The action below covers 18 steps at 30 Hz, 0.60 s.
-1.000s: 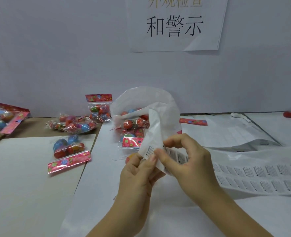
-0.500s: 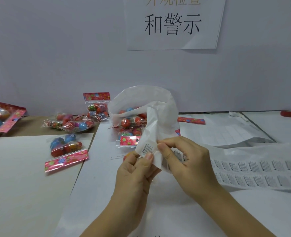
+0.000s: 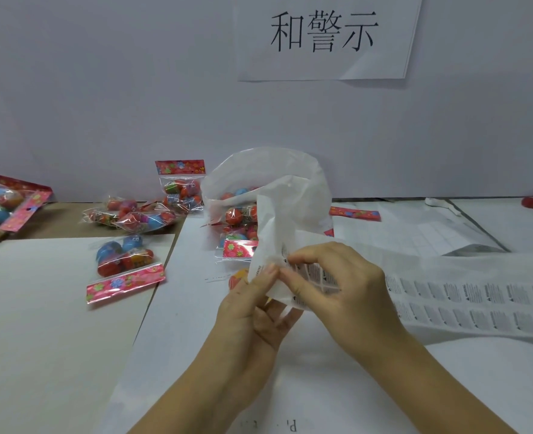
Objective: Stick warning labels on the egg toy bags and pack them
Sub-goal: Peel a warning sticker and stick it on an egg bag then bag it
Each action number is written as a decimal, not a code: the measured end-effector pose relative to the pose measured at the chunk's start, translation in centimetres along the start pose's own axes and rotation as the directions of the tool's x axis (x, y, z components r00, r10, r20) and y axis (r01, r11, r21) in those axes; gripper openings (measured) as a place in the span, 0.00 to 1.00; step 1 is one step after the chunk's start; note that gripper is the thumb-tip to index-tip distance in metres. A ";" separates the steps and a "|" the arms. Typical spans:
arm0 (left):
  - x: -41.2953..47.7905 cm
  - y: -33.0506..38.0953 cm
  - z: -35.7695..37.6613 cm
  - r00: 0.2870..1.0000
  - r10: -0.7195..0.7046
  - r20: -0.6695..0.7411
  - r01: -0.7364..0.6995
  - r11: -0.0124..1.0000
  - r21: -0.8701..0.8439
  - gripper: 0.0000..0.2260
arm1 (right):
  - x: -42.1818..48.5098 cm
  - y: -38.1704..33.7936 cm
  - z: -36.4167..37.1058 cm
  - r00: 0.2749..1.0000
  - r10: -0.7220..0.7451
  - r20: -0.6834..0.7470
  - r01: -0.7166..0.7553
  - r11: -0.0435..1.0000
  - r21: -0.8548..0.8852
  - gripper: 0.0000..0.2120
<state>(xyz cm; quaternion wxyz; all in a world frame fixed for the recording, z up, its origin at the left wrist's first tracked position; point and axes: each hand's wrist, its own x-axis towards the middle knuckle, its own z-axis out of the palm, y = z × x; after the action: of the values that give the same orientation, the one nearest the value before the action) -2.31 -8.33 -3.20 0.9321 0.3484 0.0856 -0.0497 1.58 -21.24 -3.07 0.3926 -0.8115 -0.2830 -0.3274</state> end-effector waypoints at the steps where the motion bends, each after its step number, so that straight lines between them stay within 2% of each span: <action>1: 0.0 0.0 0.0 1.000 -0.008 0.003 0.008 1.000 0.007 0.11 | 0.0 0.1 0.1 1.000 -0.021 -0.009 0.021 1.000 -0.022 0.10; 3: 0.0 0.0 -0.1 1.000 -0.011 0.016 0.011 1.000 0.015 0.11 | 0.0 0.3 0.1 0.999 -0.043 -0.015 0.042 0.998 -0.050 0.10; 11: 0.4 -0.1 -0.3 0.997 0.081 0.008 -0.081 0.985 0.155 0.25 | 0.2 0.5 -0.3 0.995 -0.085 0.054 0.089 0.993 -0.077 0.14; 18: 0.4 -0.5 -0.3 0.997 0.073 -0.039 -0.065 0.982 0.179 0.26 | 0.2 0.7 -0.4 0.992 -0.081 0.099 0.094 0.986 -0.135 0.07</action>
<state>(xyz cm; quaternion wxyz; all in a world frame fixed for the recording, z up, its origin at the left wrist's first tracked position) -2.00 -8.51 -3.80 0.8963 0.4339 0.0900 -0.0168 2.13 -21.94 -3.01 0.3066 -0.8381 -0.3126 -0.3252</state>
